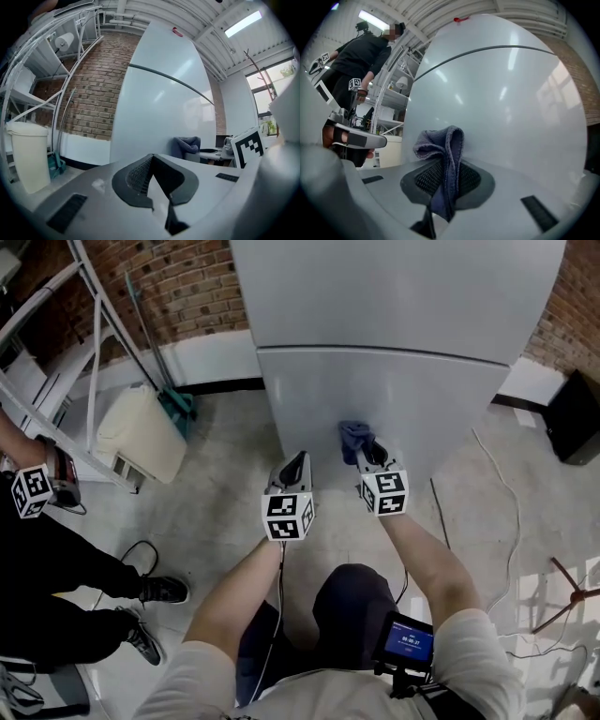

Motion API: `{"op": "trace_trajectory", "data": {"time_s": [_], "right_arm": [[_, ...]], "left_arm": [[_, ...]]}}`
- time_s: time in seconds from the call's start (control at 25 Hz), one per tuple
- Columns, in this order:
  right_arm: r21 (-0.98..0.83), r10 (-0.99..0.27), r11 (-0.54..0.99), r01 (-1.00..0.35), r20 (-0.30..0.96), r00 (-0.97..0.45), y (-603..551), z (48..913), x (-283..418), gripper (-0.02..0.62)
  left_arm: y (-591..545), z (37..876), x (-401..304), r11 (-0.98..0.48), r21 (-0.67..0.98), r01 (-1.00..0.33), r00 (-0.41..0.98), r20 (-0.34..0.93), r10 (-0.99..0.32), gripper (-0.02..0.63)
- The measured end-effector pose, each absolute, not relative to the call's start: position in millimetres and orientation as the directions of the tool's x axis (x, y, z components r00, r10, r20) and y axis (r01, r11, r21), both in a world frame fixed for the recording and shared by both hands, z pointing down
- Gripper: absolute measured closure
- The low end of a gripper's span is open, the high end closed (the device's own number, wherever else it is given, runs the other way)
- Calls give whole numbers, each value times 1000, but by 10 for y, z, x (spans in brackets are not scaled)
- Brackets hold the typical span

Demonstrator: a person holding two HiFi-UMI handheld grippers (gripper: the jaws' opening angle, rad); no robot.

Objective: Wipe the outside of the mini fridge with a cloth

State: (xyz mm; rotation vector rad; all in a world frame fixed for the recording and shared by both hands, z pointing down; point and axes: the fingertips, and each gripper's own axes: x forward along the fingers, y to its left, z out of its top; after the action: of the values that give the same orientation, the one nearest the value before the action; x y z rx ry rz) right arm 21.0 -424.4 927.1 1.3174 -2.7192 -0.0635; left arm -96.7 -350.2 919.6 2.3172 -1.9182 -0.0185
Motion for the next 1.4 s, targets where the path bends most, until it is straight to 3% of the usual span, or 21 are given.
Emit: {"op": "trace_trajectory", "data": {"time_s": [0.52, 0.92, 1.2, 1.4], "right_arm": [[55, -878, 477, -877, 82, -472, -4525, 9415, 1559, 535], [42, -944, 317, -947, 112, -311, -4761, 9521, 2550, 535], [23, -954, 283, -959, 109, -279, -4763, 9535, 2648, 537], [18, -937, 336, -942, 110, -332, -4567, 9639, 2306, 537]], "left_arm": [[-3771, 9298, -129, -293, 105, -950, 302, 81, -950, 603], [-3804, 9362, 104, -321, 101, -942, 330, 92, -939, 603], [-3773, 9408, -9, -299, 99, -949, 309, 95, -946, 603], [-3713, 9463, -220, -271, 99, -958, 280, 94, -955, 603]]}}
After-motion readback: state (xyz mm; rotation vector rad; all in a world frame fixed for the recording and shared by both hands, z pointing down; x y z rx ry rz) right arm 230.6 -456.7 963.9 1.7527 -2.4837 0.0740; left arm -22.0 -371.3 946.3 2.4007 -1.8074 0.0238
